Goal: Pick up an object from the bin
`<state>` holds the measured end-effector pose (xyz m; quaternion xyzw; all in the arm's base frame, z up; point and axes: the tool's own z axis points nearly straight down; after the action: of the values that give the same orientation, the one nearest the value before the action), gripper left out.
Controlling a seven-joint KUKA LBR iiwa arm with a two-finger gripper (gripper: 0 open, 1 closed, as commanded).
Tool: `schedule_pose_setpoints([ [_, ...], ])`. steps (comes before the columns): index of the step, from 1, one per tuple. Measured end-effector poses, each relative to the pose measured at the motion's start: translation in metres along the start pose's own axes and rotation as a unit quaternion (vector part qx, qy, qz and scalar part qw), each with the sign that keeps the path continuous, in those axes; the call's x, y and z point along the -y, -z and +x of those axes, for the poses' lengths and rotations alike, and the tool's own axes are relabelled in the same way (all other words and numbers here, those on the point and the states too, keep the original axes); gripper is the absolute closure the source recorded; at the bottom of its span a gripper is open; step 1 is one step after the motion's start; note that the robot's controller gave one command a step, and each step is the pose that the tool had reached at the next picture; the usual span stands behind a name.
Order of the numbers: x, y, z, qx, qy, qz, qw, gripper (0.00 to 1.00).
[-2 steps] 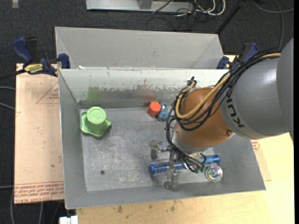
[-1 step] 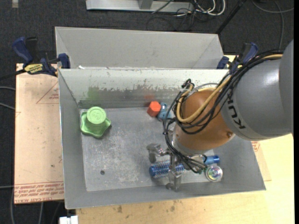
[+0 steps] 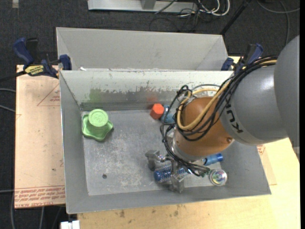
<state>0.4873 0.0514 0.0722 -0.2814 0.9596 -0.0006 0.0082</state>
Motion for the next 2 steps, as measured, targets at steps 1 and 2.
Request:
schedule_pose_setpoints([
  [1,0.0007,0.0009,-0.0023,0.0035,-0.002,0.001,1.0,0.0],
  [2,-0.0003,-0.0007,-0.0002,0.0002,-0.002,-0.001,1.0,1.0],
])
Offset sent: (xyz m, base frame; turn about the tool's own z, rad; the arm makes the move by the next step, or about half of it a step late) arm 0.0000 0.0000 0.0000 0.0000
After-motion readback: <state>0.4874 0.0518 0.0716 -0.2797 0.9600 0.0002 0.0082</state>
